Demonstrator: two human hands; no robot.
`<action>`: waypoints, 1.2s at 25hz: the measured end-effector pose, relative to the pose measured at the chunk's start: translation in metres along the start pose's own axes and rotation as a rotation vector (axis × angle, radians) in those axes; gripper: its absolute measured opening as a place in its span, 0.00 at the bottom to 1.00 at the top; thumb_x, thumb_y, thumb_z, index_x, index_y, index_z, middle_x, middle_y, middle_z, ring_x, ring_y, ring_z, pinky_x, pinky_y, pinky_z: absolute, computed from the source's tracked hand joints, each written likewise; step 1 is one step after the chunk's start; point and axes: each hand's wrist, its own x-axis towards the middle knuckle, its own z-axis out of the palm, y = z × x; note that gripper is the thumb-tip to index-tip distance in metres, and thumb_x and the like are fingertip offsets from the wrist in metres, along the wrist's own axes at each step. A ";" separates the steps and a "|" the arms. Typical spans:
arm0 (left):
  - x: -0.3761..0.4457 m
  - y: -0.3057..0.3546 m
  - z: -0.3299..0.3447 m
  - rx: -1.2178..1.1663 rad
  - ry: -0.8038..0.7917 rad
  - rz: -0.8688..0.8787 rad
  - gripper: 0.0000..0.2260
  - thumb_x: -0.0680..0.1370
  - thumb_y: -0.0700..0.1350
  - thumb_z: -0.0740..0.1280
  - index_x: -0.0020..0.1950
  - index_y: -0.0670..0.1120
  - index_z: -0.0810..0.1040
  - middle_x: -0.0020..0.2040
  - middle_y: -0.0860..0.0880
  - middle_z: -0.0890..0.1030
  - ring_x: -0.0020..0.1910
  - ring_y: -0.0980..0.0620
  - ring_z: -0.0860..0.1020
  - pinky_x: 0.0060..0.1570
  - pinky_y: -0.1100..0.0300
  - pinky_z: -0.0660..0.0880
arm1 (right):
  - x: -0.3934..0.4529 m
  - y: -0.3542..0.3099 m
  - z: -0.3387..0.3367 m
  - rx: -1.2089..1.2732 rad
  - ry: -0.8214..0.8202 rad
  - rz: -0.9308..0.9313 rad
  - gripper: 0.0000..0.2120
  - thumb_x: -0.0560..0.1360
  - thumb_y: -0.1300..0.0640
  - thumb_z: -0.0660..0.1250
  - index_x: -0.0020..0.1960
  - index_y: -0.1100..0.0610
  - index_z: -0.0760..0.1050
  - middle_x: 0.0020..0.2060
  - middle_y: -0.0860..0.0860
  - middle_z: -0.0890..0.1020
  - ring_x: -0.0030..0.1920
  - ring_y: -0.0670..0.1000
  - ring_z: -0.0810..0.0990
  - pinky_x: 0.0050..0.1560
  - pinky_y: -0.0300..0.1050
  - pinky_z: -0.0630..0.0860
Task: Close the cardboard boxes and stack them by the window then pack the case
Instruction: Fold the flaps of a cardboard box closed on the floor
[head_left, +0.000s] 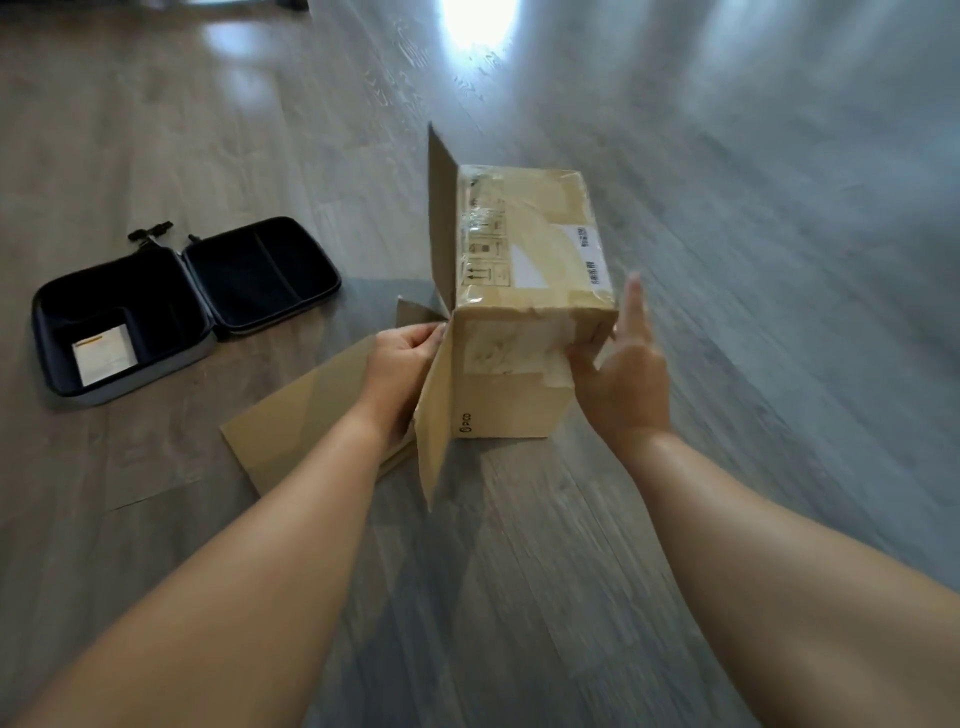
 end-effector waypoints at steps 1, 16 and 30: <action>-0.002 -0.008 0.000 0.009 -0.011 -0.046 0.11 0.82 0.49 0.65 0.53 0.43 0.84 0.46 0.45 0.87 0.47 0.46 0.85 0.38 0.58 0.80 | 0.000 -0.002 -0.004 -0.032 0.010 -0.085 0.38 0.79 0.51 0.69 0.82 0.53 0.52 0.78 0.58 0.62 0.74 0.59 0.68 0.67 0.52 0.70; -0.007 -0.024 0.075 0.437 -0.294 0.055 0.24 0.82 0.55 0.64 0.77 0.51 0.68 0.68 0.56 0.76 0.69 0.54 0.72 0.70 0.51 0.69 | -0.027 0.075 -0.067 -0.134 0.204 0.207 0.26 0.82 0.44 0.62 0.72 0.62 0.71 0.64 0.57 0.79 0.60 0.59 0.78 0.57 0.49 0.74; -0.006 -0.057 0.072 1.109 -0.182 0.157 0.40 0.70 0.74 0.60 0.75 0.51 0.65 0.70 0.50 0.71 0.73 0.50 0.64 0.74 0.39 0.51 | -0.036 0.097 -0.079 0.088 -0.224 0.521 0.17 0.77 0.55 0.67 0.65 0.46 0.80 0.59 0.47 0.84 0.59 0.54 0.81 0.61 0.57 0.77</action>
